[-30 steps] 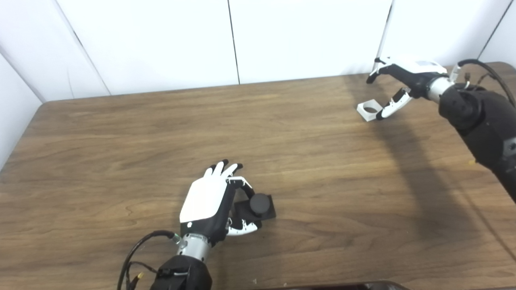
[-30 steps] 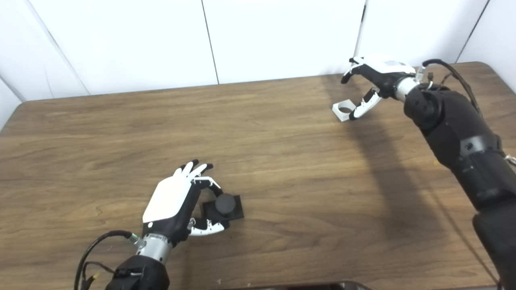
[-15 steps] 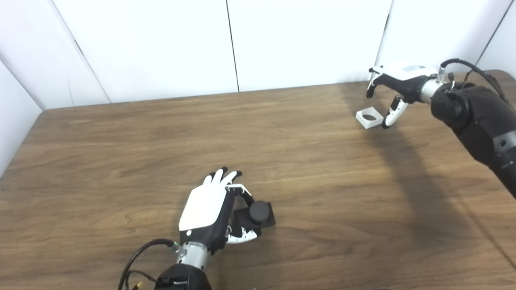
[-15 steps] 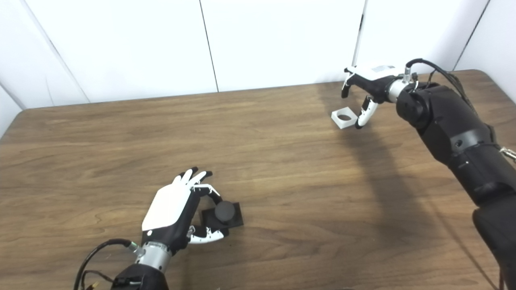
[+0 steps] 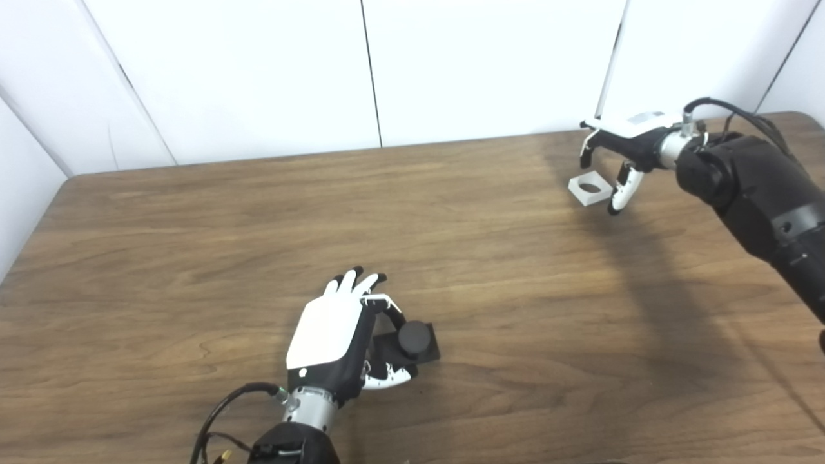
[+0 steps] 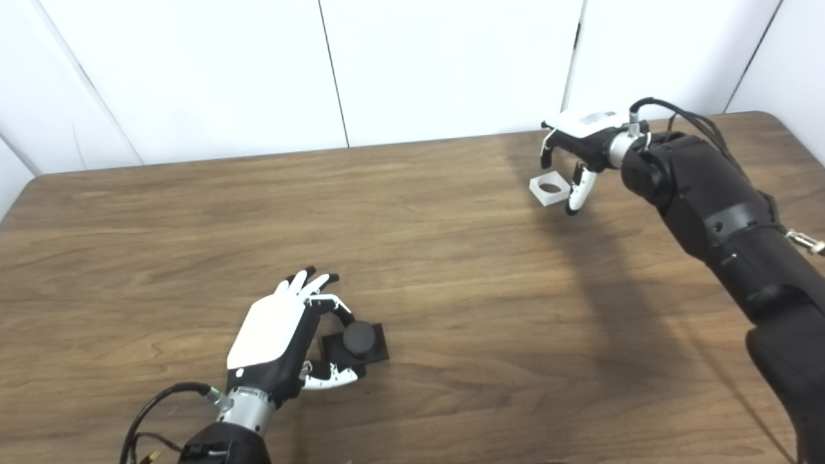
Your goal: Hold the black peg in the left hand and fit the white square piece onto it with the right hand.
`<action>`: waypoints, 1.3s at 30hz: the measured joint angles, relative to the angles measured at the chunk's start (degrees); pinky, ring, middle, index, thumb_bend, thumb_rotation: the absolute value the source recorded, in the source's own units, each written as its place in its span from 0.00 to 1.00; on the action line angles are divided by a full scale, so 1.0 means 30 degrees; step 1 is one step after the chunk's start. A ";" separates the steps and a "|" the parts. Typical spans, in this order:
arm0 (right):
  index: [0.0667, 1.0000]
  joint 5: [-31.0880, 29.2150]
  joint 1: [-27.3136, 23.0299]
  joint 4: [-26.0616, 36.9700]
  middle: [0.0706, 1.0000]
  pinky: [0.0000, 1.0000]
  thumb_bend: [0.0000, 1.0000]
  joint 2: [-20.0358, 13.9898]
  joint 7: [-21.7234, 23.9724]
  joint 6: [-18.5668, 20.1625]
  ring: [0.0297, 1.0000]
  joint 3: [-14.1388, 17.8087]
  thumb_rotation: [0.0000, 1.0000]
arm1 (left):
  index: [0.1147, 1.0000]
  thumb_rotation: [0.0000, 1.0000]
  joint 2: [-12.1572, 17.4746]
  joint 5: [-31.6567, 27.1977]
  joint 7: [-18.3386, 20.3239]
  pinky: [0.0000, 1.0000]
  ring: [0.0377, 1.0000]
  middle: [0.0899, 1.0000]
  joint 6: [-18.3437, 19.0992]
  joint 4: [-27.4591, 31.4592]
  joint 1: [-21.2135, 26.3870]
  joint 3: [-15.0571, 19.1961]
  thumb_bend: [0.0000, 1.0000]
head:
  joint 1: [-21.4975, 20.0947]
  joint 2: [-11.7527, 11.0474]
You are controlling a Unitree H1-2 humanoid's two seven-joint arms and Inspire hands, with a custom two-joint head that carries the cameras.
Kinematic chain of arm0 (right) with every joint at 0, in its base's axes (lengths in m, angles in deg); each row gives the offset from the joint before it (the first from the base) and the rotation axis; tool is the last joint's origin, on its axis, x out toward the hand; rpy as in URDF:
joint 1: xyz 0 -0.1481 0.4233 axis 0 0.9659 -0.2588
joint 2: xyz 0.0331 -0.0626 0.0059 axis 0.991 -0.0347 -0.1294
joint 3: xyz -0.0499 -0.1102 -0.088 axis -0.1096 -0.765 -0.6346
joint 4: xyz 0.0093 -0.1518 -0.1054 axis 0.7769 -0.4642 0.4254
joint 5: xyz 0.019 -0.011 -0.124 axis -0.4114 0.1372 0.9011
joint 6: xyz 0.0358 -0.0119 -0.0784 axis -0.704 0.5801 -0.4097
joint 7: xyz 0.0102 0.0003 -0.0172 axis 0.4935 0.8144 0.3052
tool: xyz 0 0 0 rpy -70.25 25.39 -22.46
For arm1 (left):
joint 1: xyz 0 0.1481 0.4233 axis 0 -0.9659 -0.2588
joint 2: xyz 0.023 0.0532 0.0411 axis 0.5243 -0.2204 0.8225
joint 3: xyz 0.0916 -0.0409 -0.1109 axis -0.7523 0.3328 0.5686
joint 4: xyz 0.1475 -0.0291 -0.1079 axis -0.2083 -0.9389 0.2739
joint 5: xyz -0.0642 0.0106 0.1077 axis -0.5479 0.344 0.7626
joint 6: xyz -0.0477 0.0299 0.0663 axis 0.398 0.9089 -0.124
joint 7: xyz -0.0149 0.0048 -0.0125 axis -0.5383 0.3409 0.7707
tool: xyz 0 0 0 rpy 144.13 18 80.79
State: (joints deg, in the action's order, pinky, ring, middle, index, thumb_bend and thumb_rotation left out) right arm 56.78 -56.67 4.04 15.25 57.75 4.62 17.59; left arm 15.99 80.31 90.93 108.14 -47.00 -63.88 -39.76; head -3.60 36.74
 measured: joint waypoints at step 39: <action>0.61 0.0525 -0.1112 -0.2564 0.96 1.00 0.82 0.0771 -0.0848 -0.0958 1.00 -0.0661 0.17 | 0.43 0.06 -0.0151 0.0448 -0.0065 1.00 1.00 0.91 -0.0001 0.0000 -0.0067 -0.0049 0.51 | 0.0088 -0.0088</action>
State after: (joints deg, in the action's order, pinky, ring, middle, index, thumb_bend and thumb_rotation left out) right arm 58.35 -60.01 -3.65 17.56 55.21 1.75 15.61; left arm 15.54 81.65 90.73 108.13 -47.00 -64.08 -39.91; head -3.34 36.47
